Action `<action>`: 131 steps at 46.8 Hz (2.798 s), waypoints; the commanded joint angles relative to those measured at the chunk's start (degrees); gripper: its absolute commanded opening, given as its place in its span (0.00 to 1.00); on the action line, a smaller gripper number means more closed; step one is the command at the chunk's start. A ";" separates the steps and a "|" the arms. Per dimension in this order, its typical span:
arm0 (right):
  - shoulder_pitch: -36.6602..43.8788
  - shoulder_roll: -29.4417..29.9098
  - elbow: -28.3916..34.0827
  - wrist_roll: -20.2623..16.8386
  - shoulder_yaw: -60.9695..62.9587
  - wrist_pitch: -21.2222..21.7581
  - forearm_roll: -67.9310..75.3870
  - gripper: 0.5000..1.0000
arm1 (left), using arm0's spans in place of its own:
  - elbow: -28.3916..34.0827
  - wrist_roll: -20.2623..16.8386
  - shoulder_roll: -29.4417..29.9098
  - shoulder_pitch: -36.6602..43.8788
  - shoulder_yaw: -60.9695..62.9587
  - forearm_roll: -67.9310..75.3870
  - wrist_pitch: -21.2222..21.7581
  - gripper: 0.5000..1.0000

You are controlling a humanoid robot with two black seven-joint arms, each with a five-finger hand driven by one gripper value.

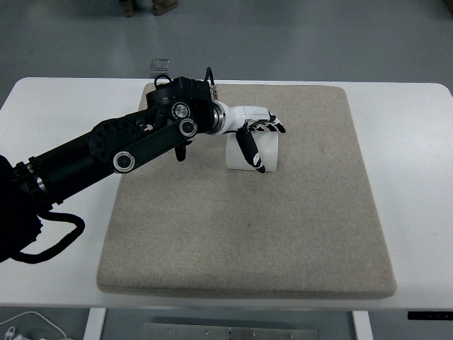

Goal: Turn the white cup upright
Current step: 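Close the left hand fingers around the white cup body, then lift the white cup with the left hand and rotate it upright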

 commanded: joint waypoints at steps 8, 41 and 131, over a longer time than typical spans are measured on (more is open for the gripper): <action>0.02 0.00 0.00 0.00 0.00 -0.02 0.00 0.86 | 0.03 -0.35 0.00 0.00 0.54 0.00 0.00 0.87; -0.07 0.00 0.00 0.00 0.00 -0.02 0.00 0.86 | -0.06 -0.96 0.09 -0.52 0.20 1.06 -0.35 0.20; 0.02 0.00 0.00 0.00 0.09 -0.02 0.00 0.86 | 14.43 -43.93 12.75 14.41 -22.31 -45.18 -11.59 0.23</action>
